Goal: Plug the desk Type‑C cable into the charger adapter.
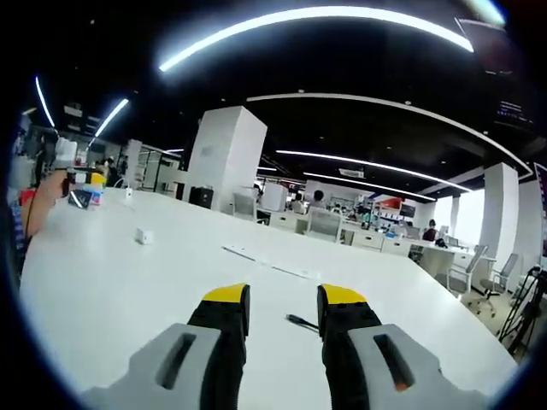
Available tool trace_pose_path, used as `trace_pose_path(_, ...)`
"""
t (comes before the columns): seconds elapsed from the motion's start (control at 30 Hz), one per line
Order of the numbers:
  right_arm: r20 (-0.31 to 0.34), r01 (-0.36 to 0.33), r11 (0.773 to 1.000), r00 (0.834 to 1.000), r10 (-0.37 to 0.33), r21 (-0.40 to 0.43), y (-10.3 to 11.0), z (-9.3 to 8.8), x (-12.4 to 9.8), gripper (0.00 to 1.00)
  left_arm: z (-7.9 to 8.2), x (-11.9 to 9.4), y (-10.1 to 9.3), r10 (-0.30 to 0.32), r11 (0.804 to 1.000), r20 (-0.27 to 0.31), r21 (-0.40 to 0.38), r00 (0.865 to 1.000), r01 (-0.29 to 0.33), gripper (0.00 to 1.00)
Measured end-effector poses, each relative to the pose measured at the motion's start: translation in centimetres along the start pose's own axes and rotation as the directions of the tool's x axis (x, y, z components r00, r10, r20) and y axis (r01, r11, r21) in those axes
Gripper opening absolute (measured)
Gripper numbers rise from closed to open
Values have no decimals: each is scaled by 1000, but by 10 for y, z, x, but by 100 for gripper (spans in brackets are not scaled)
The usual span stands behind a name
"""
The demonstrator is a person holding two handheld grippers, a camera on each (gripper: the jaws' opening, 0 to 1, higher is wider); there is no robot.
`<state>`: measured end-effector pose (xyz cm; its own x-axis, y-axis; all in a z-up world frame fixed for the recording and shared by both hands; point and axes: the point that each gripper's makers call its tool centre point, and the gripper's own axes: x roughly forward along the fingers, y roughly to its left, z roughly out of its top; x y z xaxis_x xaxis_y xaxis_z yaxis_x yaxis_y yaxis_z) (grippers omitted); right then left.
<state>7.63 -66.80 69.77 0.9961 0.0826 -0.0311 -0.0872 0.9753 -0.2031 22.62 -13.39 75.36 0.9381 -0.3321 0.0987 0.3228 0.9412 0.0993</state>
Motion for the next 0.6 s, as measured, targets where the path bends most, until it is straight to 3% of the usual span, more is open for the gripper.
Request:
trace_pose_path(0.3, 8, -23, 1000, 1000, 23, -8, 6, 4, 1, 32, 16, 4, 6, -1, 997, -30, 71, 1000, 3, 79)
trace_pose_path(0.6, -7, -37, 999, 999, 37, -21, 10, 1, 3, 32, 23, 20, -6, -44, 988, -75, 147, 996, 54, 79)
